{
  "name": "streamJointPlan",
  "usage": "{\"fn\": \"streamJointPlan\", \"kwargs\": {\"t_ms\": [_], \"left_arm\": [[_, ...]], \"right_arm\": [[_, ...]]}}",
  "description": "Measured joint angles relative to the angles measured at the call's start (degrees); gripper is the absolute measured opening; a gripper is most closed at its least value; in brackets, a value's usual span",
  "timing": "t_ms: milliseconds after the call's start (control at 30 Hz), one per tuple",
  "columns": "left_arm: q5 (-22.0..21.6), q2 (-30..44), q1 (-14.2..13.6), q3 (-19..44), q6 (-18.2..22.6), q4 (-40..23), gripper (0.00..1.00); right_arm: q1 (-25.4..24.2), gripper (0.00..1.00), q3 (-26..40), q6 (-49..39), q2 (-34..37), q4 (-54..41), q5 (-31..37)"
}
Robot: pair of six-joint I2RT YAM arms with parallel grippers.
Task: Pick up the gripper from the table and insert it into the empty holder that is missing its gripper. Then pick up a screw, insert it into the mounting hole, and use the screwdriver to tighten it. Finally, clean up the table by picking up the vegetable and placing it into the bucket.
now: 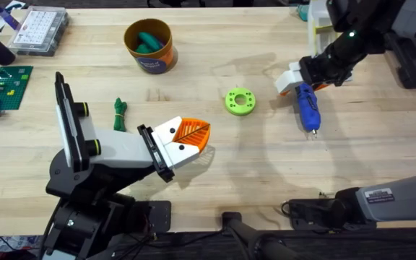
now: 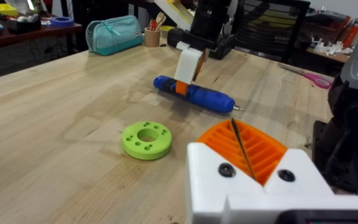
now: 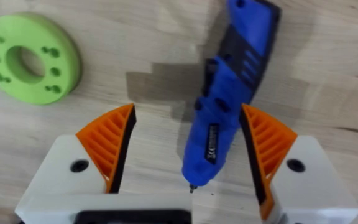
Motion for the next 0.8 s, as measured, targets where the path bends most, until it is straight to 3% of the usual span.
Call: {"fn": "streamJointPlan", "kwargs": {"t_ms": [200, 467, 800], "left_arm": [[0.0, 0.0, 0.0, 0.0, 0.0, -1.5, 0.018], [0.0, 0.0, 0.0, 0.0, 0.0, -1.6, 0.018], [0.0, 0.0, 0.0, 0.0, 0.0, -1.6, 0.020]], "right_arm": [[0.2, 0.986, 1.9, 0.0, -0.1, -7.4, 3.3], [0.5, 0.986, 15.3, 0.4, -4.3, -12.6, 10.0], [0.5, 0.986, 15.7, 4.1, -1.3, -13.3, 11.2]]}}
